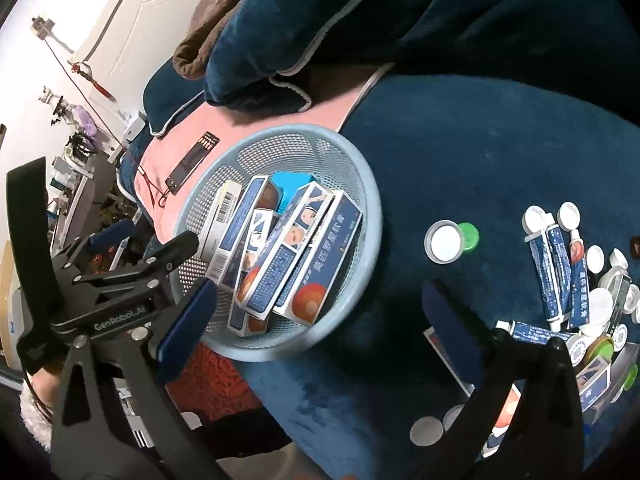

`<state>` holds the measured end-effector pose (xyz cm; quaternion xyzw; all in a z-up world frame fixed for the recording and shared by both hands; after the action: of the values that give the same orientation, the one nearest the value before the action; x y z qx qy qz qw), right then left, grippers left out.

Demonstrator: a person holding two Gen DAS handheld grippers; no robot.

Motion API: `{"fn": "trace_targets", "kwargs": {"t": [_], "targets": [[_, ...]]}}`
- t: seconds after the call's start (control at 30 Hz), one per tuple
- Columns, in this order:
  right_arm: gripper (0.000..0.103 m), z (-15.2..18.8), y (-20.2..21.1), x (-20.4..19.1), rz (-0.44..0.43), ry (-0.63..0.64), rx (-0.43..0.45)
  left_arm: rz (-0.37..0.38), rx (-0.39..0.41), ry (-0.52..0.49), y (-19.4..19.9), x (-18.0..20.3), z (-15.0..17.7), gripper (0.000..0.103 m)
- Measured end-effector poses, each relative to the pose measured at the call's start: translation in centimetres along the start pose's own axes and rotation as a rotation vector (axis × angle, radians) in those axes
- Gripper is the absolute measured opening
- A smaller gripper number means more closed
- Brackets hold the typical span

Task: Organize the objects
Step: 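Move both tools back over the medicine pile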

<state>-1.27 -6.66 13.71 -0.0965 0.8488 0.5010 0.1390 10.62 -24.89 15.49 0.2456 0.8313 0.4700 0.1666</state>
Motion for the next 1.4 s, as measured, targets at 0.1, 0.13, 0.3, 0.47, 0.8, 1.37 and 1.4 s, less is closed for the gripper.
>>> {"fn": "trace_targets", "kwargs": {"t": [0.1, 0.13, 0.3, 0.47, 0.8, 1.37, 1.4], "targets": [[0.103, 0.1, 0.3, 0.4, 0.0, -0.008, 0.003, 0.003, 0.0, -0.006, 0.1, 0.5, 0.1, 0.102], [0.103, 0.2, 0.4, 0.6, 0.0, -0.011, 0.003, 0.005, 0.0, -0.008, 0.2, 0.7, 0.1, 0.102], [0.103, 0.7, 1.3, 1.8, 0.02, -0.004, -0.003, 0.036, 0.001, -0.026, 0.7, 2.1, 0.3, 0.102], [0.103, 1.6, 2.2, 3.4, 0.036, -0.022, -0.008, 0.079, -0.012, -0.041, 1.1, 3.9, 0.7, 0.102], [0.103, 3.4, 4.7, 7.1, 0.084, -0.083, 0.003, 0.156, -0.038, -0.098, 1.6, 8.2, 2.1, 0.102], [0.103, 5.4, 8.8, 14.5, 0.128, -0.282, 0.071, 0.319, -0.241, -0.274, 0.8, 18.8, 7.8, 0.102], [0.103, 5.5, 8.9, 14.7, 0.131, -0.283, 0.071, 0.323, -0.267, -0.279, 0.3, 19.5, 8.3, 0.102]]}}
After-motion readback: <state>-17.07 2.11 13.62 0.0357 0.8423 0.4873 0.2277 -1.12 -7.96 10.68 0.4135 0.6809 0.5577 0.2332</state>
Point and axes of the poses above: each gripper's, at about its wrist camera, not at the fingertips, and y roughly against the way its jaws point, x to its right, z to its underside, the point moved 4 cm from there along -y, roughly the way its jaws point, and after that the axes turned 11 degrees about y, right-handed, at the moved point
